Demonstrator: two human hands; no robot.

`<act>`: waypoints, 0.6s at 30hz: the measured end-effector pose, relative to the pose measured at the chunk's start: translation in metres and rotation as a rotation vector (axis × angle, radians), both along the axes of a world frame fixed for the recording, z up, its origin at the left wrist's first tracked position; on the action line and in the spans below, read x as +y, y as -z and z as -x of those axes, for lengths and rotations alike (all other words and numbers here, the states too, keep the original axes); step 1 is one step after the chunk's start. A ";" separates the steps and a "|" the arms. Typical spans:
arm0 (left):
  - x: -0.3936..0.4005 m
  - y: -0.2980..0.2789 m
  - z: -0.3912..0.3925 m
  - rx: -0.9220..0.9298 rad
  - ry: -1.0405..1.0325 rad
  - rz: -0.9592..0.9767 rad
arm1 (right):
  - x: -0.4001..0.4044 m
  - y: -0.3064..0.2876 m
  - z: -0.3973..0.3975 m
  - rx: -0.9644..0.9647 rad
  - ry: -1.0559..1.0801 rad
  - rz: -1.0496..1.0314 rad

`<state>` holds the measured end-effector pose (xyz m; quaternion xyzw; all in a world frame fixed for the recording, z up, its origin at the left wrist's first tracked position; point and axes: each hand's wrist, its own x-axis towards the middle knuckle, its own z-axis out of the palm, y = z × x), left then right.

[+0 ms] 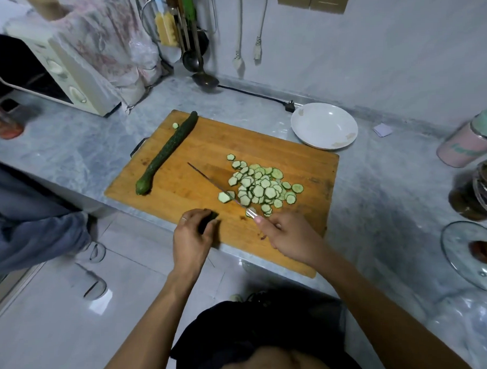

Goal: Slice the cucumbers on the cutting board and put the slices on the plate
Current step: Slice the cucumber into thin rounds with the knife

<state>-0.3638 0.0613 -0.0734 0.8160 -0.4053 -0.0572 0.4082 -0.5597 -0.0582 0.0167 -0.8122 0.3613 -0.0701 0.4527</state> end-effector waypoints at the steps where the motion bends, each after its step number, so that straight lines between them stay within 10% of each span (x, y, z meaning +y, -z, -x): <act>1: 0.000 0.003 0.002 -0.010 -0.016 0.000 | 0.003 0.001 -0.001 0.027 -0.008 0.002; 18: 0.007 0.021 0.004 -0.230 0.094 -0.001 | 0.034 -0.007 -0.003 0.134 -0.160 0.104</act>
